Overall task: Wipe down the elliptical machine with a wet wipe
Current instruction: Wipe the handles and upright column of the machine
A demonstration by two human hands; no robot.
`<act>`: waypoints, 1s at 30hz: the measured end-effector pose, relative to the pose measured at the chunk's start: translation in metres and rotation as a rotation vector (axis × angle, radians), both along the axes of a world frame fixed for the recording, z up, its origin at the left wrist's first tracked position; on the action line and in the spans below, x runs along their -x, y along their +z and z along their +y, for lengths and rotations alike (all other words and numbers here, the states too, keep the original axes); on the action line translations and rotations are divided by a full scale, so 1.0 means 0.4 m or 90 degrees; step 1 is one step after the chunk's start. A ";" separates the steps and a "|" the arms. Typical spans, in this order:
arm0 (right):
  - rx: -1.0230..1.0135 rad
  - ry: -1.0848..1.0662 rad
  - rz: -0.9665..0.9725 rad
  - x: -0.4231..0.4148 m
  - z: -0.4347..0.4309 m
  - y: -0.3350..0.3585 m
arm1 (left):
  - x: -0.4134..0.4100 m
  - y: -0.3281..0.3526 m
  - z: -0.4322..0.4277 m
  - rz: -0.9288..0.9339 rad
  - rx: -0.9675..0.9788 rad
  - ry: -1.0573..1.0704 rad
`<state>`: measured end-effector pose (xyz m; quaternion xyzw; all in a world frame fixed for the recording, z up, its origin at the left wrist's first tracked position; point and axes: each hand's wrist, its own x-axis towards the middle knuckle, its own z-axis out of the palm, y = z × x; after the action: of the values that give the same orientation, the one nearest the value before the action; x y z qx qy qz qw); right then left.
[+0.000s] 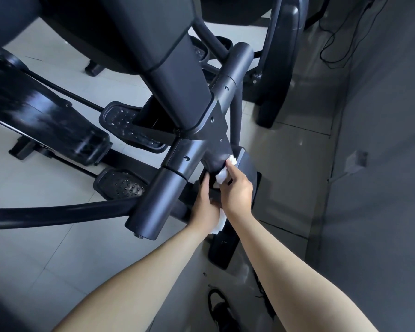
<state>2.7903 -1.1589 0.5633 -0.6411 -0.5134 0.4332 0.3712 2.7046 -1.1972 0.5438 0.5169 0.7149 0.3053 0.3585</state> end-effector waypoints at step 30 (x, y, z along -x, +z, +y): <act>0.015 -0.101 0.062 0.029 -0.007 -0.042 | -0.006 -0.019 -0.017 -0.189 0.091 0.109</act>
<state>2.7787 -1.1616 0.5466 -0.6623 -0.4374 0.4389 0.4213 2.7070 -1.2038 0.5364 0.3768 0.7155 0.3559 0.4685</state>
